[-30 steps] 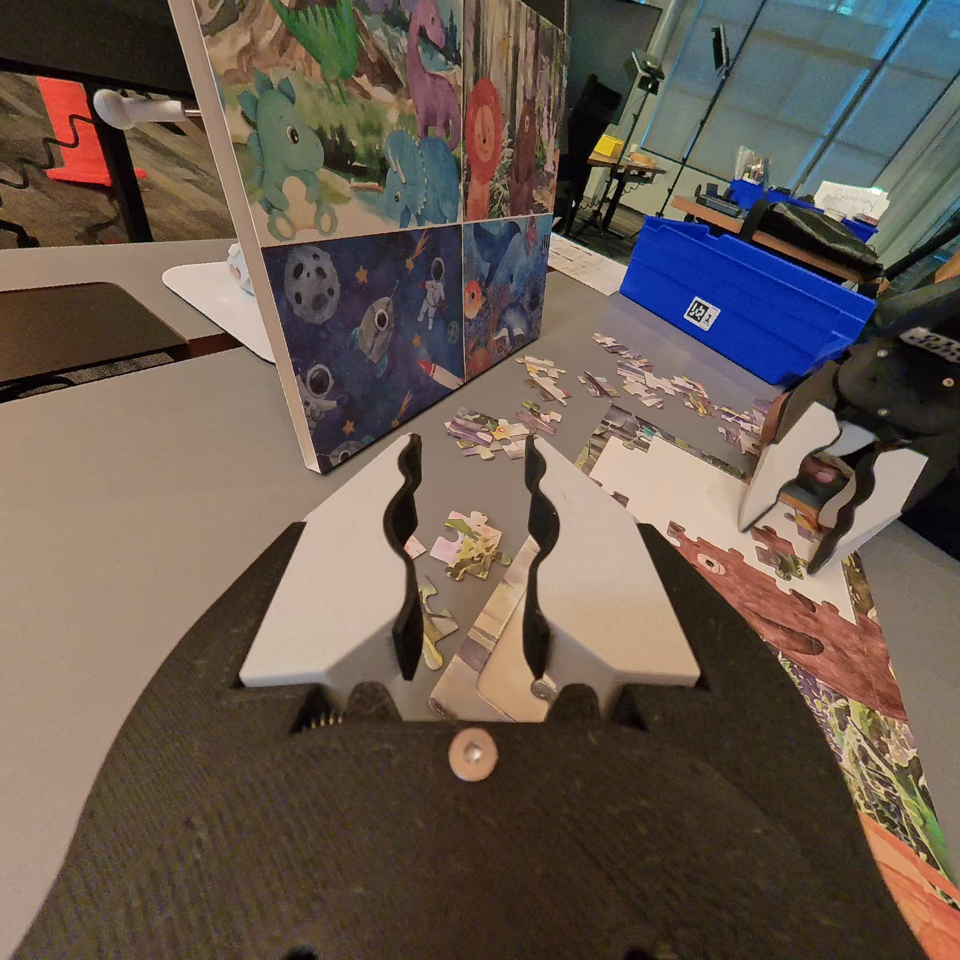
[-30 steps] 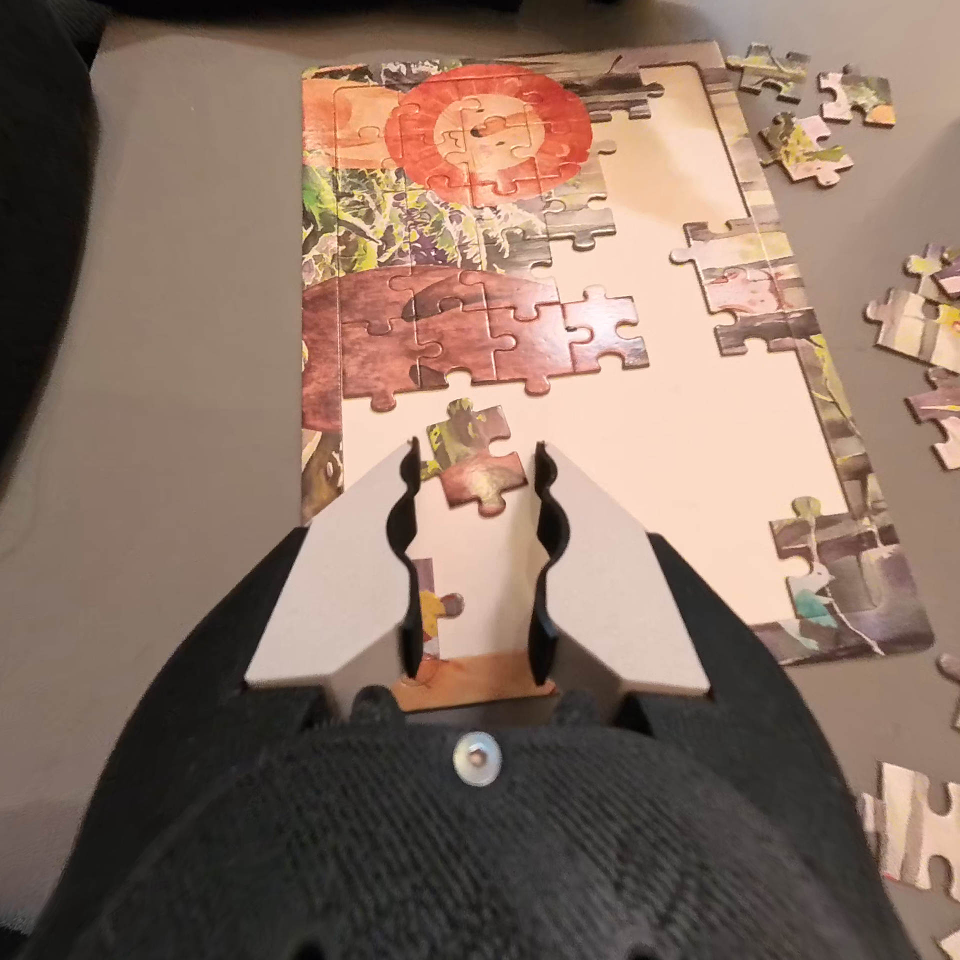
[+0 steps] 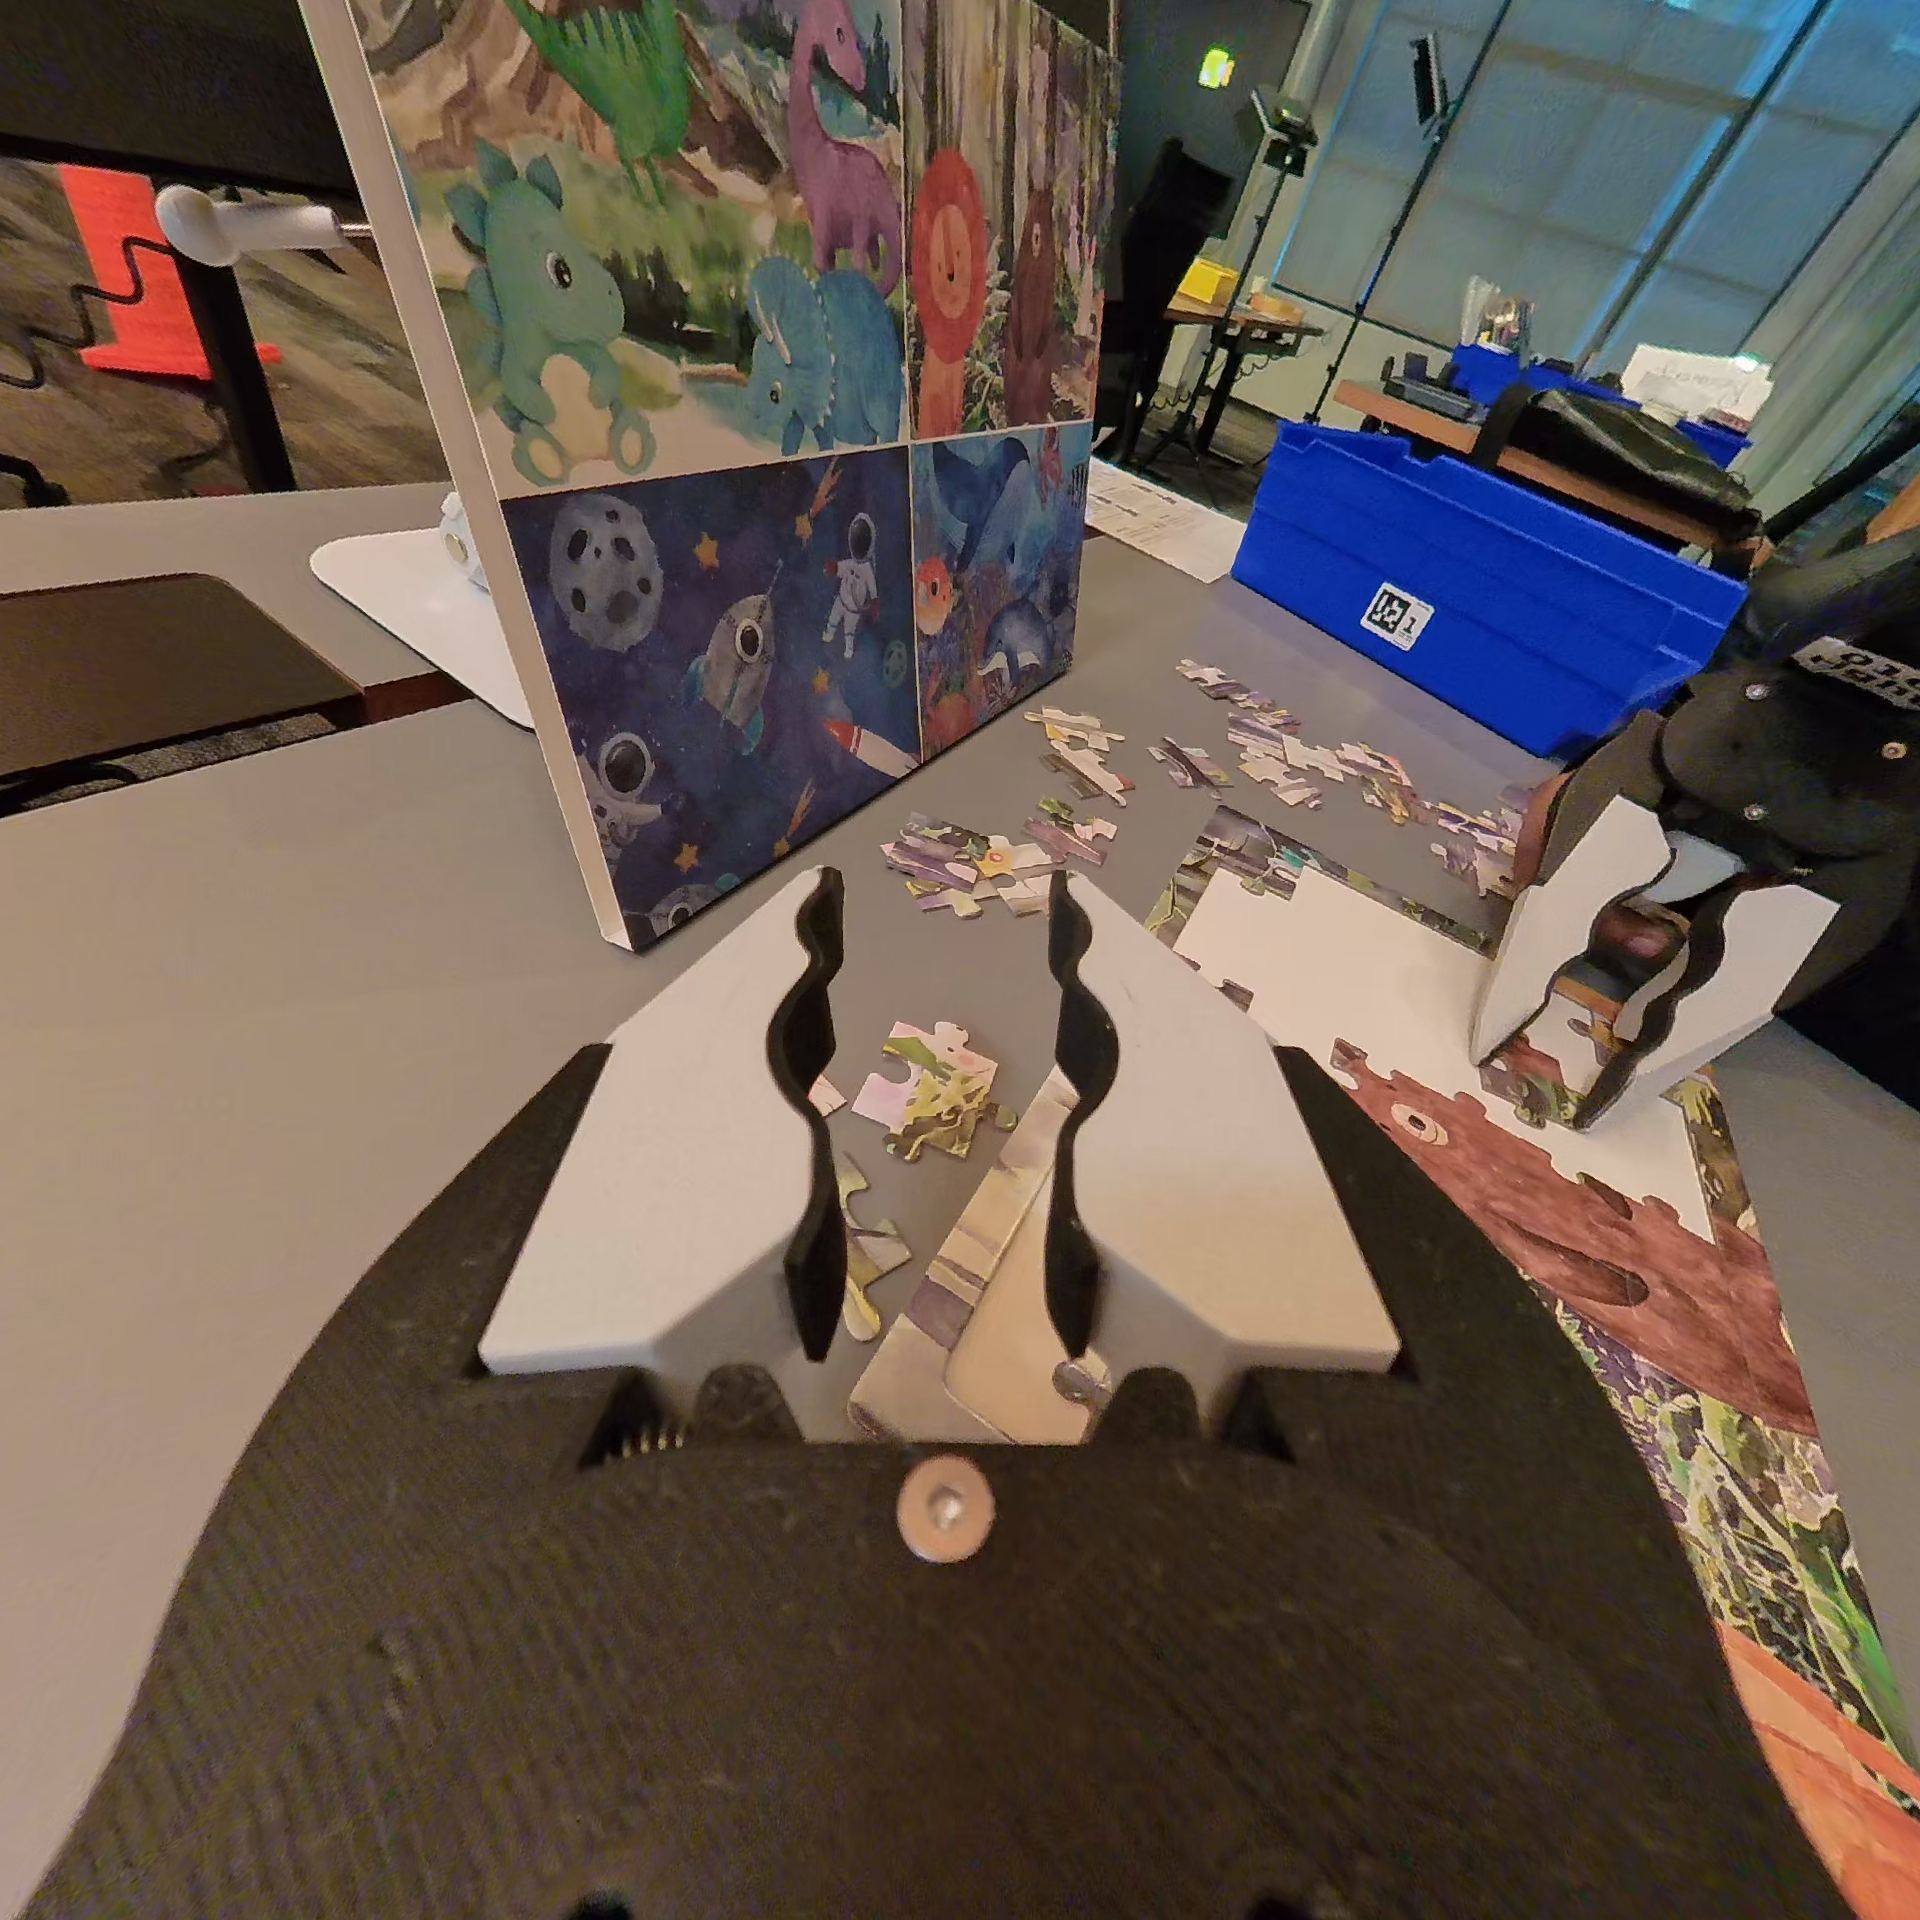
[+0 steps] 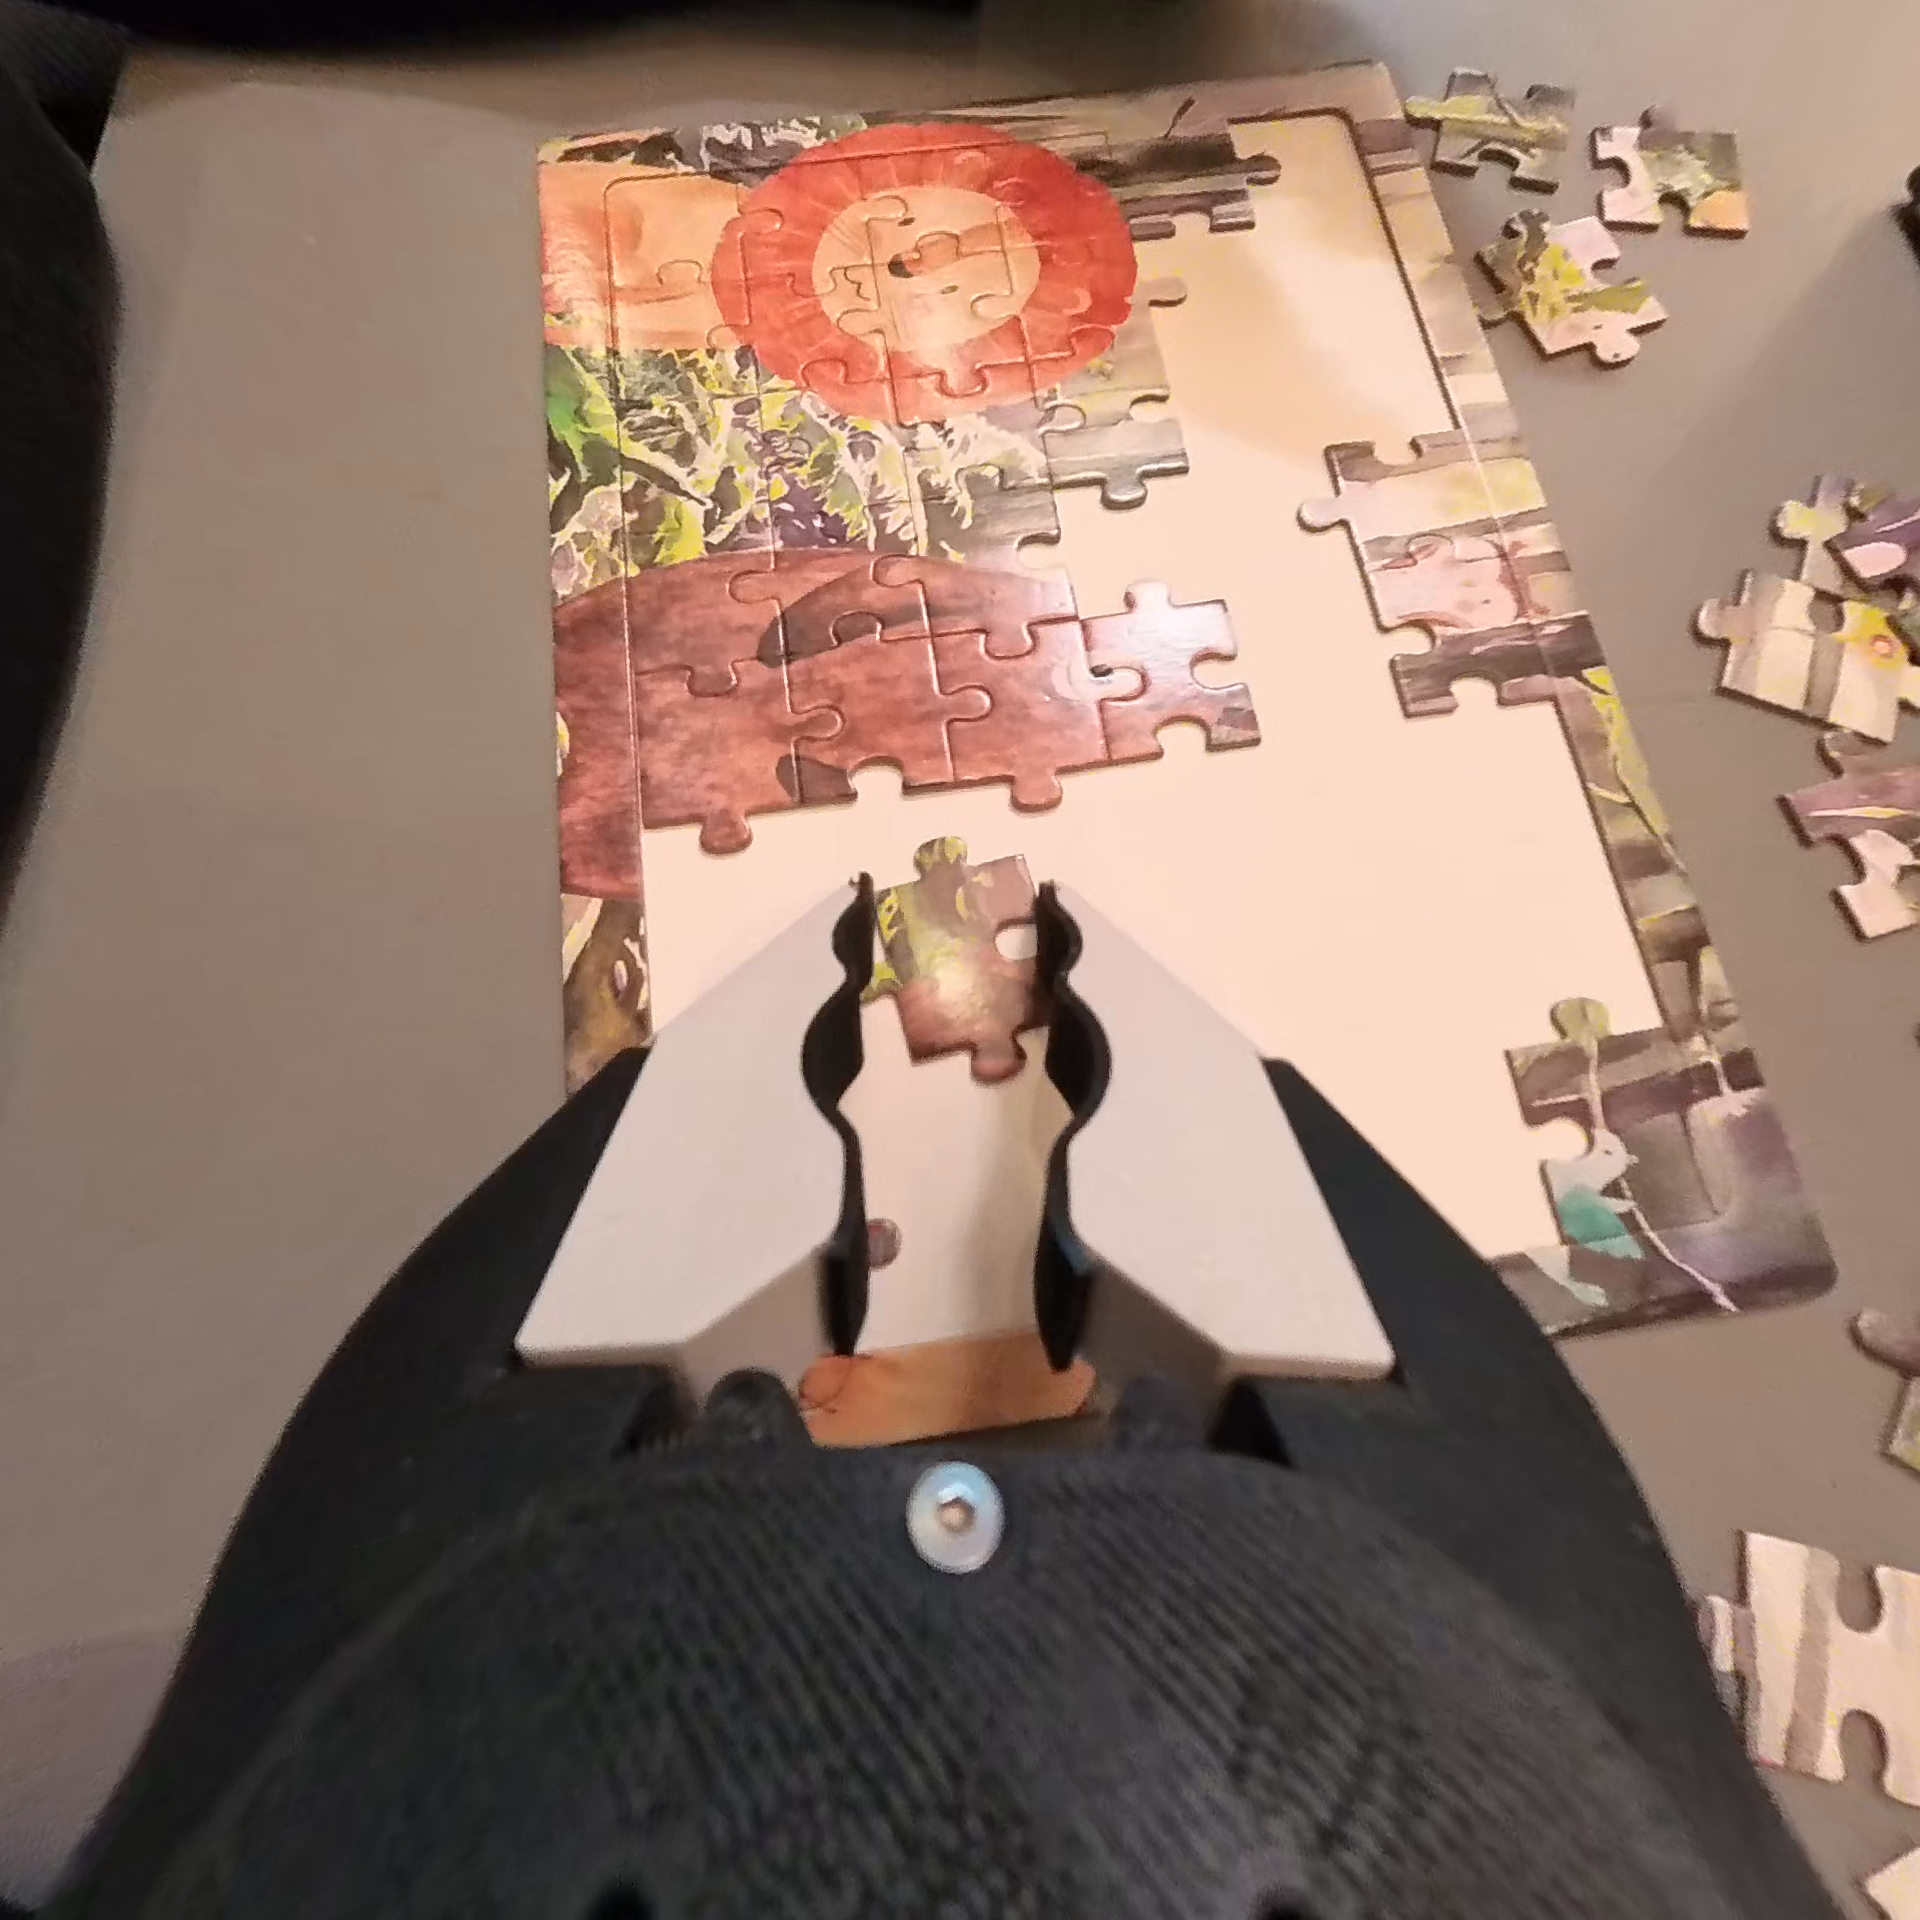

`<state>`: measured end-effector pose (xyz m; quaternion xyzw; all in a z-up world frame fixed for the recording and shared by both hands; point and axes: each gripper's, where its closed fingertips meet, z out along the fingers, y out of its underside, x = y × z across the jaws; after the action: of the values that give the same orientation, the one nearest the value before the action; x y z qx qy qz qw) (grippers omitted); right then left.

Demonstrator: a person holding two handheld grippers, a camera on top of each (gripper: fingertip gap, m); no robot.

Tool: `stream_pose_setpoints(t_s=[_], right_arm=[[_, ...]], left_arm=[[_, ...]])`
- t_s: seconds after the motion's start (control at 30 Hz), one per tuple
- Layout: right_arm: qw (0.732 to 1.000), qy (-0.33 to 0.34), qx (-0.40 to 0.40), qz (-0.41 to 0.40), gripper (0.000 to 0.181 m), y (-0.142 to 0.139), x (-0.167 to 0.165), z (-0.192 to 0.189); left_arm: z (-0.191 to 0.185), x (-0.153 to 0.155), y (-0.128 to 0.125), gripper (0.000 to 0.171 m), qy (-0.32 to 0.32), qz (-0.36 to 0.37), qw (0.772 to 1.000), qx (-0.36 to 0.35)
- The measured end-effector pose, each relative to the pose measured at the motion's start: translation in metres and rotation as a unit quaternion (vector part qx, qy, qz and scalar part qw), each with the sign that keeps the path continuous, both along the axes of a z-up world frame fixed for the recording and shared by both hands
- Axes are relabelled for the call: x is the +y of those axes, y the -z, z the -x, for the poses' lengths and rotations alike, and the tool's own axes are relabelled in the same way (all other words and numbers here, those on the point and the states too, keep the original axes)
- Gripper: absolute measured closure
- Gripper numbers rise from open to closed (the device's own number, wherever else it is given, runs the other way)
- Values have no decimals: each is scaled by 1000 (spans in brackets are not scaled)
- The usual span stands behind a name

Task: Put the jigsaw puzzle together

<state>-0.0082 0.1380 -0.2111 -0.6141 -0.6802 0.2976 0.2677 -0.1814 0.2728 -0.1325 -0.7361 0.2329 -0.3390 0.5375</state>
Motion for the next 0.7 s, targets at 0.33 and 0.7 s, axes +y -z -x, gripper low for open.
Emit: stream_pose_setpoints(t_s=[0.33, 0.7], right_arm=[[998, 3, 64, 14, 164, -27, 1, 5], [999, 37, -14, 22, 142, -2, 15, -7]], left_arm=[[0, -1, 0, 134, 1, -1, 1000, -1], [-5, -4, 0, 134, 13, -6, 1000, 9]])
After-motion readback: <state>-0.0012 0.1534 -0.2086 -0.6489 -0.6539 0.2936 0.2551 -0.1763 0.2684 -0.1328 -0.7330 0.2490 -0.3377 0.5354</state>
